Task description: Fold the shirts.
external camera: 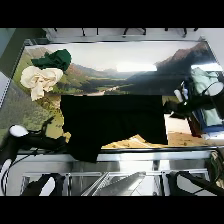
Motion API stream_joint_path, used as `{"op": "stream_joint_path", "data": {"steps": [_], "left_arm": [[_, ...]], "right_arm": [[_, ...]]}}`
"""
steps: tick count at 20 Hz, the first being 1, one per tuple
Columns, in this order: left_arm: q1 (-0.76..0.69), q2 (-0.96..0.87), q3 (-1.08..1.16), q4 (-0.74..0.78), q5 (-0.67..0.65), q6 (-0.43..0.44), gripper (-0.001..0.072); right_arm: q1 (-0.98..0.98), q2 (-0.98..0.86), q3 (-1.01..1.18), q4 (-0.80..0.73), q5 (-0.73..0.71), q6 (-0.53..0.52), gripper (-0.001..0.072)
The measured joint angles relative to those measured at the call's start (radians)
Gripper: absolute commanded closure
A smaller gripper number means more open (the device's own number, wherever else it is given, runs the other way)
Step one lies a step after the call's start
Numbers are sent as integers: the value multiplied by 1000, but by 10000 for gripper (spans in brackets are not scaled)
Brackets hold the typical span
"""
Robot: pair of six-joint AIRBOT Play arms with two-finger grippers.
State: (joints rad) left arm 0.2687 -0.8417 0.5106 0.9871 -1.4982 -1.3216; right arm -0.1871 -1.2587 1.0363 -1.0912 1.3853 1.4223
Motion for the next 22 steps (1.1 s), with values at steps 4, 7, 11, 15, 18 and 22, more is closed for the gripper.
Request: {"op": "stream_joint_path", "data": {"steps": [4, 7, 11, 15, 18, 22], "left_arm": [[74, 265, 0, 12, -120, -117, 688], [108, 366, 0, 15, -188, -158, 688], [126, 408, 0, 16, -233, -183, 687], [131, 419, 0, 15, -246, -194, 687], [132, 422, 0, 14, -251, -197, 687], [132, 423, 0, 13, -253, -197, 687]], "right_arm": [[-33, 1, -150, -8, -40, -32, 14], [-93, 1, -212, -9, -58, -62, 14], [-193, 0, -281, -10, -61, -108, 14], [-242, -1, -356, 16, -78, -158, 15], [-254, -5, -407, 85, -92, -191, 20], [-257, -25, -455, 142, -138, -237, 689]]}}
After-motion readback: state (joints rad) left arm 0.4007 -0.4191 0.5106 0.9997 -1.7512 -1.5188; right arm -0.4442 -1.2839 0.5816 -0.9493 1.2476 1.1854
